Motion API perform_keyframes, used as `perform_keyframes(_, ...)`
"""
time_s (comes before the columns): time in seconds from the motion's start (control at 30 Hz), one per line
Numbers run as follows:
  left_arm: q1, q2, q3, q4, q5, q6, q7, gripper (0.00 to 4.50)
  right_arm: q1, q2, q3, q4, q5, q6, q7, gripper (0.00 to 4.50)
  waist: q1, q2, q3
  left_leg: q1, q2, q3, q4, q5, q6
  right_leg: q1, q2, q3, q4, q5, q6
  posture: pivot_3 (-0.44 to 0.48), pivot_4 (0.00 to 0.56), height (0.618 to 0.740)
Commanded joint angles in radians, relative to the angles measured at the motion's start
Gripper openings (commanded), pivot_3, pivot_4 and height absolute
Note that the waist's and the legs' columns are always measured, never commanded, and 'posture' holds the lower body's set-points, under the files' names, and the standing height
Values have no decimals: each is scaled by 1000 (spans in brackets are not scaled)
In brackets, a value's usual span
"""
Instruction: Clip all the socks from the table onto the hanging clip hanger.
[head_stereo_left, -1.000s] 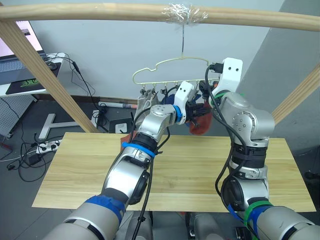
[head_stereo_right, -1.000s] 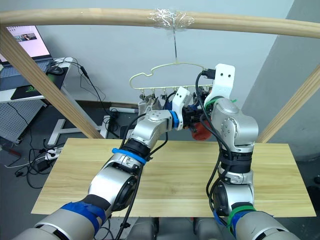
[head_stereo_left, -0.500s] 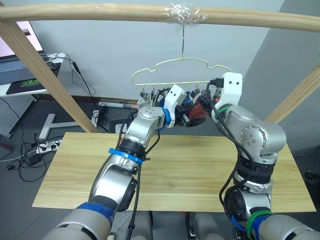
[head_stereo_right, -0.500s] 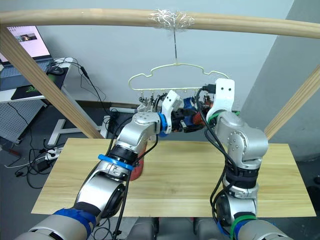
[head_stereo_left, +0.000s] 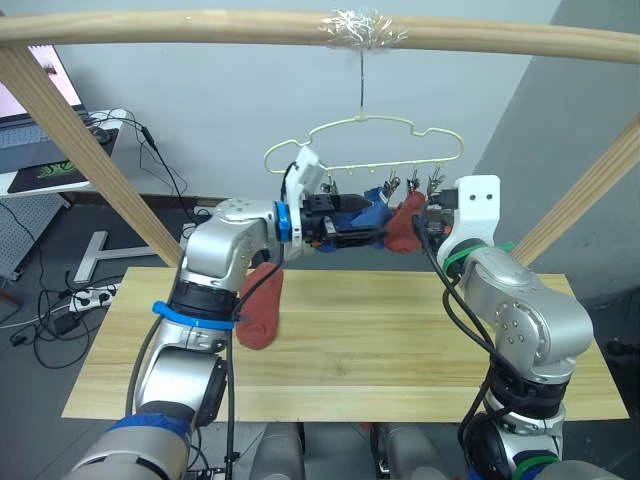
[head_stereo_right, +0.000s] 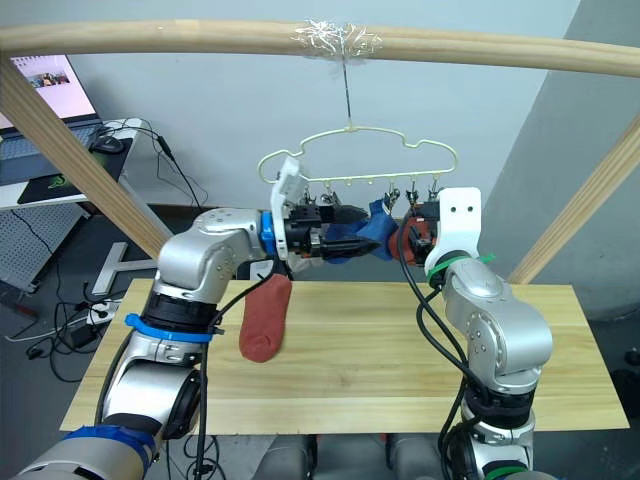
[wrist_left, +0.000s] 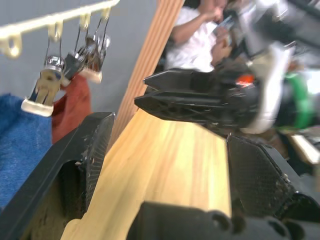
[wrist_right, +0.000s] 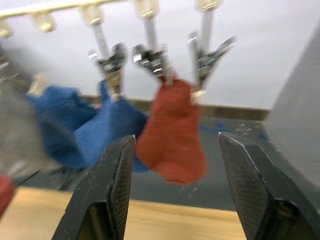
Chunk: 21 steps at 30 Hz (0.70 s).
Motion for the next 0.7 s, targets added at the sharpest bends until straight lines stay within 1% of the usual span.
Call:
perform_keyframes(0.03,-15,36,33,-45,-50,-10,-35,4112,4,13,15,-45,-34,-77,-27,2732,-1,0,0,0,0,0,0,0,0,0,0,0,1,0,0,13,122,740)
perform_keyframes(0.13,-26,60,39,-36,-52,-46,-47,4112,11,27,28,-31,-60,-124,-41,2732,-1,0,0,1,0,0,0,0,0,0,0,0,3,0,0,8,122,740)
perform_keyframes(0.37,-49,100,44,-20,-70,-53,-60,4112,11,78,18,0,-79,-162,-51,2732,-1,0,0,1,0,0,1,1,1,0,0,0,5,0,0,14,121,740)
perform_keyframes(0.43,-49,102,43,-21,-72,-54,-52,4143,5,89,17,13,-80,-168,-48,2361,-1,0,0,1,0,0,1,1,1,0,0,0,5,0,0,14,121,740)
perform_keyframes(0.5,-46,101,40,-27,-74,-52,-45,4143,-3,99,13,28,-75,-170,-44,1796,-1,0,0,1,0,0,1,1,1,0,0,0,6,0,0,14,121,740)
perform_keyframes(0.57,-42,99,39,-34,-73,-48,-36,4143,-12,111,5,48,-68,-174,-40,1796,-1,0,0,1,0,0,2,2,1,0,0,0,7,0,0,14,121,740)
perform_keyframes(0.6,-39,100,38,-40,-72,-47,-31,4143,-16,115,2,55,-66,-176,-38,1796,-1,0,0,1,0,0,2,2,1,0,0,0,7,0,0,37,125,740)
perform_keyframes(0.7,-34,105,39,-52,-71,-44,-21,4143,-30,116,-9,90,-64,-191,-29,1796,0,0,0,2,0,0,2,2,2,0,0,0,8,0,0,44,128,740)
